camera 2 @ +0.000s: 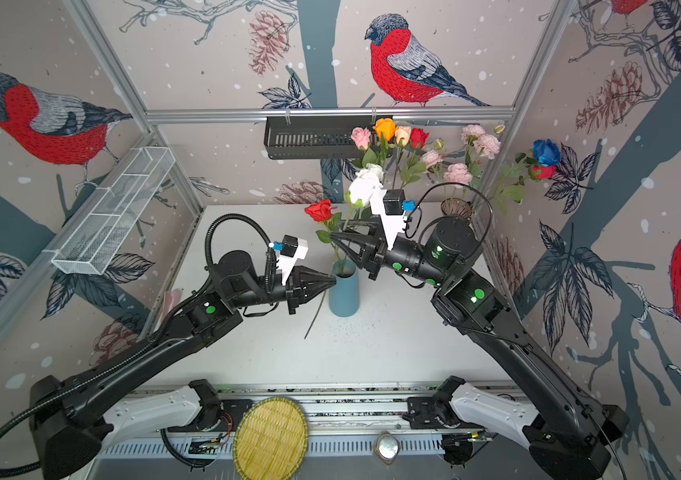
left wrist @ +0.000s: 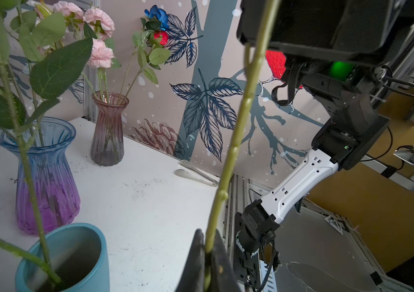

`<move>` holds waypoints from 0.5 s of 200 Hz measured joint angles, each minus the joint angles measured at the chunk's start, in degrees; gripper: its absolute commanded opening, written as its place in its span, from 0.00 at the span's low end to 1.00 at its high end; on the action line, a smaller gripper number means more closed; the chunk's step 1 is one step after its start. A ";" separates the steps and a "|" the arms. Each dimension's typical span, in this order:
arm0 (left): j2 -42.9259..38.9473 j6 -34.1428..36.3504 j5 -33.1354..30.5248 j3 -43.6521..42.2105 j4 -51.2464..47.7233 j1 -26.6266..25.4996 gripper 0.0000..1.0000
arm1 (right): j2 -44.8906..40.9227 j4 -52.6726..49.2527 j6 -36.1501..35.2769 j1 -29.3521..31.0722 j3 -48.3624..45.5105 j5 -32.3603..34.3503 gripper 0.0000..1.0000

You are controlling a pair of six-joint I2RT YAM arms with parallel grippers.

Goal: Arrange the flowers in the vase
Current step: 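Grasp the white rose stem with the right gripper and open the left gripper, then raise the white rose high with the right gripper while the left gripper withdraws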

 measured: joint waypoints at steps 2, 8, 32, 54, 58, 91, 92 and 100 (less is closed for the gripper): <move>-0.07 0.02 0.02 0.00 0.00 0.00 0.00 | 0.00 0.00 0.00 0.00 -0.22 0.00 0.44; -0.24 0.04 -0.02 0.02 0.00 0.00 0.00 | -0.07 0.00 0.02 0.00 -0.81 0.02 0.44; -0.48 0.11 -0.72 0.13 -0.15 0.00 0.00 | -0.39 0.09 0.44 0.00 -4.15 0.66 0.43; -0.46 0.11 -1.42 0.15 -0.33 0.00 0.00 | -0.66 0.20 1.68 0.24 -7.17 1.07 0.29; -0.42 0.09 -1.40 0.15 -0.35 0.00 0.00 | -0.74 0.24 1.88 0.37 -7.61 1.03 0.23; 0.04 0.04 -1.62 0.15 -0.33 0.00 0.17 | -0.85 0.96 3.41 1.03 -8.41 -0.13 0.04; 0.04 0.04 -1.62 0.15 -0.33 0.00 0.19 | -0.85 0.98 3.43 1.03 -8.41 -0.13 0.03; -0.02 0.09 -1.64 0.15 -0.28 0.00 0.32 | -0.85 1.16 3.56 1.03 -8.41 -0.22 0.03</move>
